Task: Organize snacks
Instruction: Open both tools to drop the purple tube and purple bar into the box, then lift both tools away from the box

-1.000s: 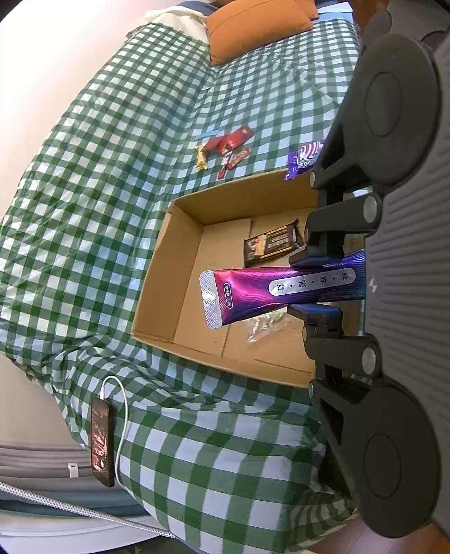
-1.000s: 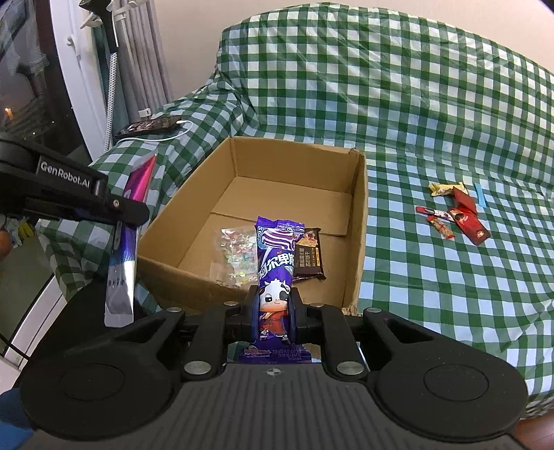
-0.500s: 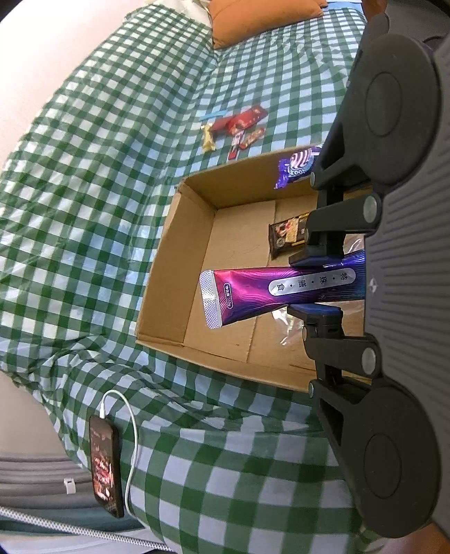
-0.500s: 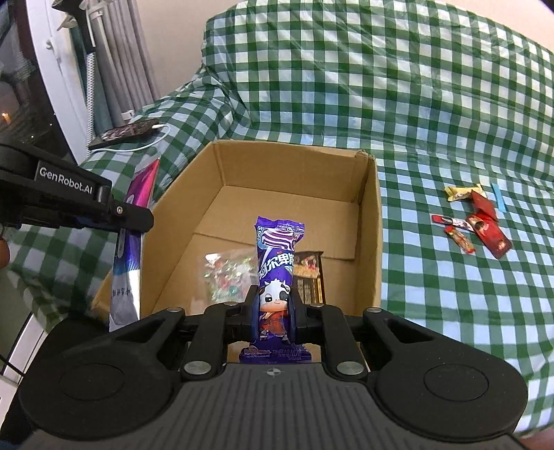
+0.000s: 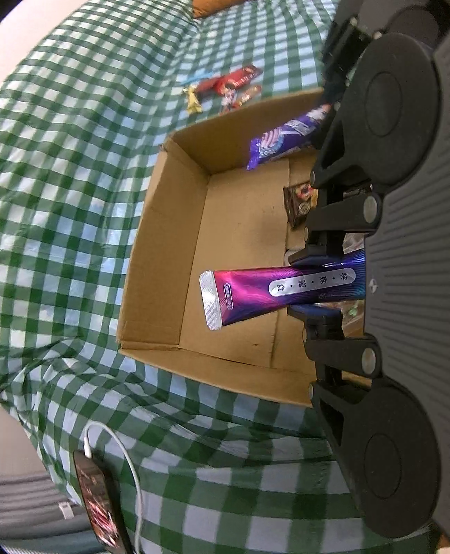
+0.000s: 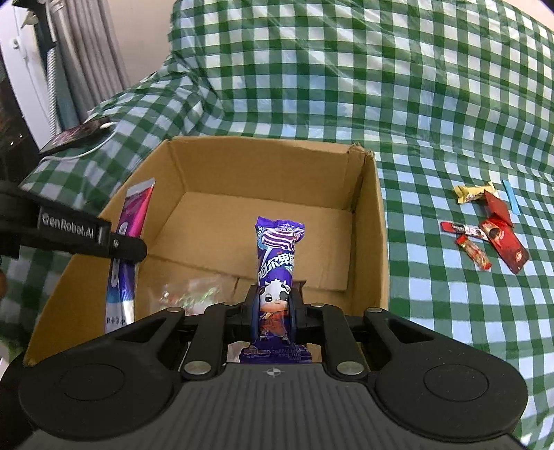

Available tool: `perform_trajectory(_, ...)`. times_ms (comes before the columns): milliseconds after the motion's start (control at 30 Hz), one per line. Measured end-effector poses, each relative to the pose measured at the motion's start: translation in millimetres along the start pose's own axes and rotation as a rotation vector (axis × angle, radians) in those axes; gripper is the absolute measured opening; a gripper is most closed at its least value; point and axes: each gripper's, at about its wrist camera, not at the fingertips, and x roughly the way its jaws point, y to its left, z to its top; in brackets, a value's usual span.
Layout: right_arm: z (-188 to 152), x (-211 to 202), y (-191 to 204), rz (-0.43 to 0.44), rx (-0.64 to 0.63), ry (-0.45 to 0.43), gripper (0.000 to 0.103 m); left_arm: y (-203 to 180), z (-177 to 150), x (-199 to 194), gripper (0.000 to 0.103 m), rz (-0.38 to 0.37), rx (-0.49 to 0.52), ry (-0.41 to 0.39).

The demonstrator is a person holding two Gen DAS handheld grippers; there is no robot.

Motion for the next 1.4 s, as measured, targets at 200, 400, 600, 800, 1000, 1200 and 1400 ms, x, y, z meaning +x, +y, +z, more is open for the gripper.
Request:
perform_trajectory(200,9.5,1.2,-2.3,0.000,0.027,-0.022,0.086,3.7,3.8,-5.9,0.103,0.067,-0.009,-0.040)
perform_trajectory(400,-18.0,-36.2,23.1,0.020,0.035,0.037,0.089,2.0,-33.1,-35.5,0.103,0.108,0.036,-0.009)
perform_trajectory(600,-58.2,-90.8,32.8,0.024,0.020,-0.001,0.093,4.2,-84.0,-86.8,0.103,0.116,-0.003,-0.017)
perform_trajectory(800,-76.0,-142.6,31.6,0.007,-0.024,-0.106,0.095,-11.7,-114.4,-130.0,0.103,0.129,0.042,-0.094)
perform_trajectory(1000,-88.6,-188.2,20.5,-0.012,-0.060,-0.222,0.098,-29.1,-122.1,-170.2,0.103,0.114,0.049,-0.190)
perform_trajectory(1200,-101.9,-220.0,30.1,-0.045,-0.039,-0.300,0.100,-48.9,-137.6,-202.6,0.103,0.089,0.083,-0.255)
perform_trajectory(1400,-115.4,-242.0,50.0,-0.053,-0.049,-0.348,0.101,-59.6,-148.2,-224.2,0.103,0.088,0.117,-0.308)
